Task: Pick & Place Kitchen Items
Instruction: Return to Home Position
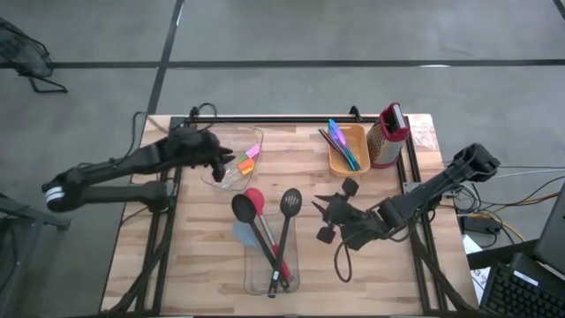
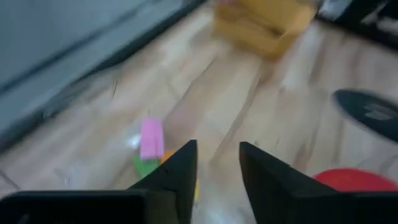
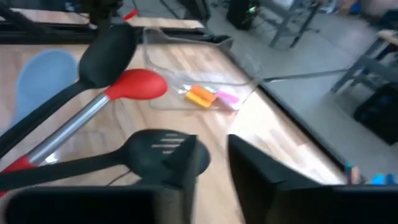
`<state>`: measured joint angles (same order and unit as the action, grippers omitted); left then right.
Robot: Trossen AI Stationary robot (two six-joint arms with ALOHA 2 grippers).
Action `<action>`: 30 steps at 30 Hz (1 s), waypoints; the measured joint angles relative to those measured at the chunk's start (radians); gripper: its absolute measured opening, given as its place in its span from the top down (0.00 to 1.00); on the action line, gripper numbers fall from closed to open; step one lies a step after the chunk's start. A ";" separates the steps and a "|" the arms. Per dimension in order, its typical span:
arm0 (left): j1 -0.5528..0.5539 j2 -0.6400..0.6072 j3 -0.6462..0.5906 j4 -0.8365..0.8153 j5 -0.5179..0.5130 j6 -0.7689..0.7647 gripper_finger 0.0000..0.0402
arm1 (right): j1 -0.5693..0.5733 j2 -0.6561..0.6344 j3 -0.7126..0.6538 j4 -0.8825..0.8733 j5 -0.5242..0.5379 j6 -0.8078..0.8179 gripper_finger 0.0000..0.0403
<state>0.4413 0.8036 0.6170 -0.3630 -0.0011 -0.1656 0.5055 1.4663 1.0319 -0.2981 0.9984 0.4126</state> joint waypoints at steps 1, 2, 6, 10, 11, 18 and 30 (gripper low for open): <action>-0.012 -0.034 -0.004 0.007 -0.003 0.007 0.71 | -0.005 -0.007 -0.014 0.012 -0.023 -0.001 0.79; -0.026 -0.067 -0.011 0.022 -0.005 0.017 0.75 | -0.011 -0.017 -0.029 0.029 -0.040 -0.001 0.86; -0.078 -0.198 -0.076 0.132 -0.002 0.037 0.94 | -0.046 -0.064 -0.113 0.133 -0.111 -0.044 0.96; -0.135 -0.274 -0.205 0.323 0.071 0.055 0.98 | -0.115 -0.128 -0.243 0.363 -0.264 -0.129 0.98; -0.151 -0.283 -0.238 0.374 0.084 0.060 0.98 | -0.135 -0.144 -0.281 0.429 -0.298 -0.158 0.98; -0.262 -0.337 -0.311 0.467 0.091 0.113 0.99 | -0.259 -0.312 -0.501 0.669 -0.465 -0.230 0.98; -0.298 -0.578 -0.407 0.365 0.033 0.139 0.99 | -0.521 -0.531 -0.769 0.941 -0.812 -0.308 0.98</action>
<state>0.1429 0.2253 0.2105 0.0025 0.0318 -0.0265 -0.0155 0.9349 0.2627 0.6427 0.1868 0.1046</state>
